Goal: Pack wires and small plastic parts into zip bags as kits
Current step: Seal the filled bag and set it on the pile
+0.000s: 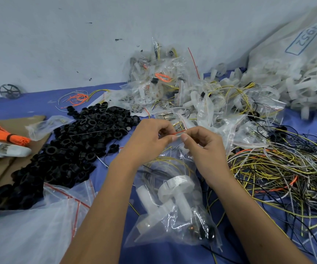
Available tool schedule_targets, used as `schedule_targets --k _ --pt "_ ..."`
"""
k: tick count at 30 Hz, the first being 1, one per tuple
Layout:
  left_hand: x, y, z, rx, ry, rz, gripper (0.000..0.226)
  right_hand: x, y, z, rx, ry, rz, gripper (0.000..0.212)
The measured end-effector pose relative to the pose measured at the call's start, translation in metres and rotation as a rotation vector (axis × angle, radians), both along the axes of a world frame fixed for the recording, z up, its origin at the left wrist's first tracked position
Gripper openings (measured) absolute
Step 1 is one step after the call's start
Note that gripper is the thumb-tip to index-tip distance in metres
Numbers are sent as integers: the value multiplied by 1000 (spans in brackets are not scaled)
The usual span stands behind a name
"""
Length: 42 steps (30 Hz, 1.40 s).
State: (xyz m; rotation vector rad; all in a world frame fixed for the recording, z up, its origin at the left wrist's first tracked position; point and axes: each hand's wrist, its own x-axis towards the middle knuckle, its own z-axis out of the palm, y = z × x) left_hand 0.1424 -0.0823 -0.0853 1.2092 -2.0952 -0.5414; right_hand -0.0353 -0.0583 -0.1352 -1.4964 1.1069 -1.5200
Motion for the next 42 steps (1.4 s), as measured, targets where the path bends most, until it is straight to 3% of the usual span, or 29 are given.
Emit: schedule_targets --k 15,28,38,42 --pt "4 0 0 35 14 -2 11 5 2 2 24 -70 71 21" --pt "6 2 4 29 -45 13 5 2 4 4 55 -70 68 8" --pt "14 1 2 61 -97 -1 7 5 3 4 21 90 83 22" --pt "13 1 5 50 -86 -12 5 2 3 4 -4 129 68 14"
